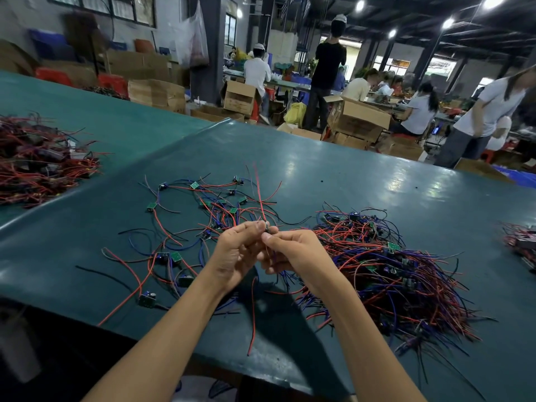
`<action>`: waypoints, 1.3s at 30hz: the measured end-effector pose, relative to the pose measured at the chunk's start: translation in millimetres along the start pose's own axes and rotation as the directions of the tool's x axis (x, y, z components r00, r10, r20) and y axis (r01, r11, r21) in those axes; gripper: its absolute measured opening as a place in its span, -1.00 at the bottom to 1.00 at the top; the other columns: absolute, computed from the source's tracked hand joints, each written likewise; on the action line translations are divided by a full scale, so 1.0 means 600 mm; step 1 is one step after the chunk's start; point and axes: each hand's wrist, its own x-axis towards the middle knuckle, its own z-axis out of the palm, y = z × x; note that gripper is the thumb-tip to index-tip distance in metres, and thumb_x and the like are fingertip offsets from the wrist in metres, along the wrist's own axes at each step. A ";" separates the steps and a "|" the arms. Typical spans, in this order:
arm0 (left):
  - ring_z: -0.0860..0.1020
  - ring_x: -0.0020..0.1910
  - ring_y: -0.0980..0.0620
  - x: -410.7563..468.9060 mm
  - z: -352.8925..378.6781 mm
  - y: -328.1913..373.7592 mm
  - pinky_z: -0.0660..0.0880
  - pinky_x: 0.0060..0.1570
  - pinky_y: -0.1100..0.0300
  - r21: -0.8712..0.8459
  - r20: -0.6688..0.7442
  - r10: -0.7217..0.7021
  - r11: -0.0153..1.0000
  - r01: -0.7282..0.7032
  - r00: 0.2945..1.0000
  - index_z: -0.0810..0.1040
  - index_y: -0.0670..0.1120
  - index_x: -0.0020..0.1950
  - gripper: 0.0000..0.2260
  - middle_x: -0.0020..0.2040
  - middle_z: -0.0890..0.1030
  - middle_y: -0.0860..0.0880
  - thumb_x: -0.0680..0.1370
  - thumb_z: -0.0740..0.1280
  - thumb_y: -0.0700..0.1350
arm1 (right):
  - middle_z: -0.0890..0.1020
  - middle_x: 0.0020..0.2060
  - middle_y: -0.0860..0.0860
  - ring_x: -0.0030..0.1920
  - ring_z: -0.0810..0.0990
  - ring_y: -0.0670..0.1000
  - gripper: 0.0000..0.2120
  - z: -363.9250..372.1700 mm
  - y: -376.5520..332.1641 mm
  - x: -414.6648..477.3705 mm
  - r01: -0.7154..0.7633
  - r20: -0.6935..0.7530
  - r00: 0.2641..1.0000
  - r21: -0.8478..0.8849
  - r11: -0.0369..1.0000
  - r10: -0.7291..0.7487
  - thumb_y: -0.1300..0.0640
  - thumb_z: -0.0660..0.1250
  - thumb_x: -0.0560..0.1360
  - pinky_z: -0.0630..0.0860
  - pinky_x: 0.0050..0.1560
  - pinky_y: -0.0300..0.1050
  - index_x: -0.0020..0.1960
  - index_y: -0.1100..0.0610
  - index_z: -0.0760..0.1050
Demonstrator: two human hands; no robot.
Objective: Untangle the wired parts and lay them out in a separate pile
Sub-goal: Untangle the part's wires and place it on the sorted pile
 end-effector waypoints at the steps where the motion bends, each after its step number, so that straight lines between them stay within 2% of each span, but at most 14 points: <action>1: 0.51 -0.46 0.01 0.000 0.000 -0.002 0.48 -0.42 0.18 0.011 -0.007 0.002 1.000 -0.002 1.000 0.63 -0.28 0.02 -0.70 -0.31 0.63 -0.09 0.46 0.51 -0.07 | 0.69 -0.29 0.17 -0.37 0.63 0.05 -0.74 0.002 0.002 -0.001 -0.005 -0.017 1.000 -0.002 1.000 0.005 0.17 0.31 0.64 0.60 -0.32 -0.12 -0.14 0.24 0.67; 4: 0.55 -0.45 -0.02 0.001 -0.003 -0.005 0.51 -0.45 0.19 0.027 -0.089 -0.018 0.999 0.020 0.996 0.65 -0.30 -0.01 -0.74 -0.30 0.64 -0.15 0.45 0.50 -0.12 | 0.67 -0.36 0.14 -0.40 0.62 0.07 -0.70 0.007 0.015 -0.006 0.009 -0.083 0.996 -0.122 0.992 -0.019 0.19 0.26 0.66 0.58 -0.37 -0.12 -0.20 0.24 0.61; 7: 0.66 -0.30 -0.05 0.007 -0.006 -0.013 0.58 -0.35 0.19 0.020 -0.174 -0.014 1.000 0.018 0.985 0.65 -0.28 -0.07 -0.79 -0.15 0.70 -0.24 0.43 0.48 -0.15 | 0.69 -0.40 0.10 -0.40 0.66 0.05 -0.68 0.015 0.040 -0.019 0.038 -0.136 0.988 -0.280 0.959 -0.079 0.18 0.28 0.65 0.62 -0.35 -0.10 -0.24 0.23 0.61; 9: 0.68 -0.25 -0.07 0.010 -0.008 -0.018 0.61 -0.24 0.17 0.061 -0.188 -0.013 0.998 0.025 0.982 0.65 -0.26 -0.10 -0.80 -0.13 0.70 -0.26 0.40 0.49 -0.13 | 0.70 -0.39 0.11 -0.39 0.69 0.06 -0.67 0.016 0.056 -0.033 0.053 -0.186 0.976 -0.298 0.953 -0.112 0.17 0.29 0.64 0.67 -0.31 -0.03 -0.28 0.20 0.61; 13: 0.71 -0.15 -0.08 0.015 -0.012 -0.025 0.62 -0.21 0.20 0.076 -0.211 -0.011 0.997 0.027 0.977 0.66 -0.23 -0.10 -0.81 -0.12 0.72 -0.24 0.40 0.49 -0.13 | 0.71 -0.36 0.10 -0.30 0.73 0.12 -0.68 0.010 0.078 -0.065 0.079 -0.196 0.972 -0.242 0.967 -0.128 0.19 0.30 0.64 0.70 -0.19 0.05 -0.26 0.14 0.63; 17: 0.72 -0.15 -0.06 0.018 -0.012 -0.028 0.63 -0.20 0.21 0.114 -0.197 -0.007 0.993 0.030 0.980 0.67 -0.21 -0.12 -0.81 -0.12 0.72 -0.22 0.39 0.49 -0.10 | 0.71 -0.36 0.11 -0.30 0.73 0.12 -0.71 0.003 0.084 -0.091 0.076 -0.222 0.967 -0.233 0.970 -0.129 0.20 0.29 0.65 0.69 -0.20 0.05 -0.22 0.19 0.63; 21: 0.71 -0.17 -0.04 0.020 -0.015 -0.024 0.62 -0.24 0.22 0.000 -0.254 -0.015 1.000 0.015 0.967 0.64 -0.27 -0.06 -0.77 -0.11 0.72 -0.22 0.42 0.47 -0.11 | 0.70 -0.36 0.13 -0.37 0.68 0.10 -0.73 0.007 0.087 -0.113 0.013 -0.196 0.979 -0.190 0.982 -0.051 0.19 0.29 0.65 0.58 -0.43 -0.05 -0.19 0.21 0.62; 23: 0.71 -0.15 -0.05 0.020 -0.016 -0.022 0.62 -0.24 0.22 -0.005 -0.258 -0.015 1.000 0.014 0.966 0.64 -0.28 -0.04 -0.75 -0.09 0.72 -0.24 0.42 0.48 -0.11 | 0.70 -0.37 0.13 -0.40 0.66 0.09 -0.74 0.012 0.093 -0.120 -0.007 -0.201 0.979 -0.173 0.985 -0.029 0.19 0.29 0.65 0.49 -0.54 -0.12 -0.17 0.22 0.62; 26: 0.71 -0.12 -0.07 0.019 -0.017 -0.024 0.63 -0.23 0.20 -0.015 -0.274 -0.018 1.000 0.015 0.961 0.63 -0.31 0.03 -0.69 -0.06 0.72 -0.25 0.42 0.49 -0.11 | 0.69 -0.38 0.13 -0.41 0.65 0.10 -0.75 0.011 0.098 -0.125 -0.027 -0.234 0.972 -0.171 0.985 -0.014 0.18 0.30 0.65 0.42 -0.61 -0.16 -0.15 0.23 0.62; 30: 0.71 -0.09 -0.08 0.020 -0.017 -0.021 0.63 -0.21 0.19 -0.028 -0.278 -0.030 0.999 0.023 0.960 0.66 -0.28 0.00 -0.74 -0.04 0.72 -0.24 0.44 0.49 -0.11 | 0.70 -0.36 0.15 -0.38 0.68 0.14 -0.77 0.010 0.101 -0.125 -0.029 -0.283 0.959 -0.115 0.993 -0.004 0.17 0.35 0.62 0.43 -0.63 -0.15 -0.16 0.24 0.65; 34: 0.71 0.00 -0.13 0.020 -0.018 -0.019 0.64 -0.17 0.14 -0.070 -0.249 -0.065 0.996 0.049 0.966 0.68 -0.25 -0.02 -0.86 0.04 0.70 -0.27 0.54 0.43 -0.18 | 0.70 -0.36 0.14 -0.38 0.69 0.14 -0.74 0.012 0.105 -0.131 0.006 -0.312 0.950 -0.067 0.998 -0.027 0.07 0.43 0.56 0.46 -0.61 -0.14 -0.20 0.23 0.67; 36: 0.71 0.02 -0.15 0.020 -0.015 -0.016 0.65 -0.14 0.13 -0.105 -0.245 -0.084 0.993 0.060 0.966 0.68 -0.28 -0.01 -0.85 0.07 0.69 -0.29 0.58 0.35 -0.22 | 0.70 -0.36 0.17 -0.38 0.69 0.16 -0.66 0.013 0.104 -0.134 0.033 -0.333 0.942 -0.007 0.999 -0.033 -0.03 0.42 0.54 0.46 -0.62 -0.15 -0.22 0.24 0.67; 39: 0.71 0.03 -0.17 0.019 -0.011 -0.010 0.66 -0.08 0.09 -0.227 -0.224 -0.136 0.970 0.084 0.965 0.61 -0.31 0.12 -0.78 0.08 0.69 -0.29 0.61 0.23 -0.24 | 0.71 -0.33 0.19 -0.36 0.70 0.19 -0.49 0.015 0.101 -0.134 0.037 -0.350 0.937 0.094 0.995 -0.002 -0.19 0.31 0.51 0.44 -0.64 -0.18 -0.18 0.28 0.67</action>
